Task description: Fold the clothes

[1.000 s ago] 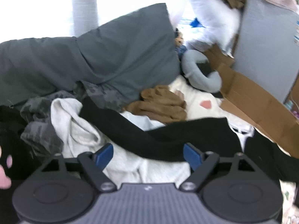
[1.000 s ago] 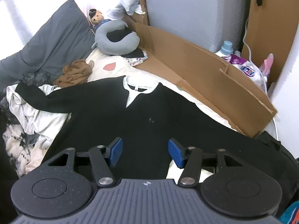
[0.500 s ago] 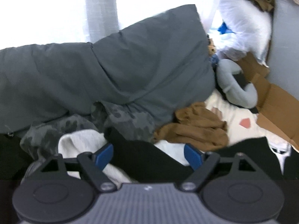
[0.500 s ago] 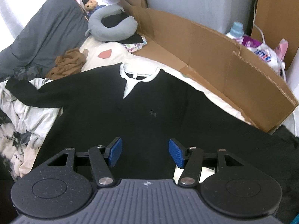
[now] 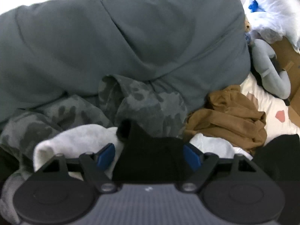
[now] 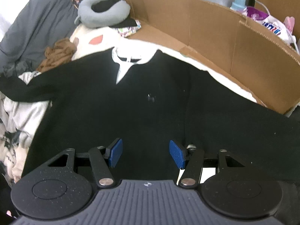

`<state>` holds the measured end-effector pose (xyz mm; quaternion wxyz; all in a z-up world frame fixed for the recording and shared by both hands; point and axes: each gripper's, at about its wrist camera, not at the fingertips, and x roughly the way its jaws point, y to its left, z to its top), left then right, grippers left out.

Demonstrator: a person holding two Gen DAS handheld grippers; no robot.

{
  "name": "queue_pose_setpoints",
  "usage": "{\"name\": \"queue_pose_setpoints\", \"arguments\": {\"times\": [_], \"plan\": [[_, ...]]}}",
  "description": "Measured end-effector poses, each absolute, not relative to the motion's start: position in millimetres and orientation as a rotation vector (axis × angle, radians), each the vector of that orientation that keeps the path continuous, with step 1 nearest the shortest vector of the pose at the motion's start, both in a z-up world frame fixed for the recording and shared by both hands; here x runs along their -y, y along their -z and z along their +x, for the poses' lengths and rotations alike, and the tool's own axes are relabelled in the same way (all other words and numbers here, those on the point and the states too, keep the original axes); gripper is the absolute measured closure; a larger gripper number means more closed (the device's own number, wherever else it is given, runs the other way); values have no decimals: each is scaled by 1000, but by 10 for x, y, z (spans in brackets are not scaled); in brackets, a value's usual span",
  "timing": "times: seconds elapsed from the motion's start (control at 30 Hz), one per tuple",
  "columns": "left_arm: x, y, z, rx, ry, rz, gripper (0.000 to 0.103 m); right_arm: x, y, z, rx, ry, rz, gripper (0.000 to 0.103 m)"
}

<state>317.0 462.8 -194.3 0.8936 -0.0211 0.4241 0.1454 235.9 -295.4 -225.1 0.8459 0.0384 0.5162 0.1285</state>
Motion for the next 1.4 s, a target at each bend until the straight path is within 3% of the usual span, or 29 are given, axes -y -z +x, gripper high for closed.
{"name": "queue_pose_setpoints", "arguments": {"times": [0.07,0.1,0.17,0.2,0.23,0.33,0.67,0.8,0.97,1.1,1.23,1.4], "plan": [[-4632,1993,3212,-898,-296,-38,25,2956,2317,2338,-1103,-274,71,41],[-4632,2017,3236,-910,-298,-32,33,2960,2348,2328,-1110,-274,69,41],[-4630,2023,3259,-924,-300,-16,57,2967,2417,2310,-1127,-271,63,41],[-4642,2001,3261,-927,-289,-26,87,2971,2445,2305,-1133,-269,61,41],[-4653,1976,3260,-929,-279,-34,92,2973,2465,2301,-1138,-267,61,41],[-4594,1759,3203,-854,-263,36,95,2969,2483,2293,-1138,-267,60,41],[-4727,1179,3051,-677,-323,87,95,3000,2479,2321,-1126,-261,59,41],[-4756,1229,2956,-642,-350,81,95,3041,2515,2330,-1129,-252,62,41],[-4811,1624,3066,-763,-396,111,92,3056,2626,2342,-1150,-254,54,41],[-4781,1745,3093,-759,-439,129,76,3078,2699,2314,-1163,-249,44,41],[-4645,1619,2998,-717,-437,161,35,3123,2749,2287,-1167,-235,46,41],[-4363,1384,2871,-677,-384,159,30,3247,2739,2298,-1138,-198,81,41]]}}
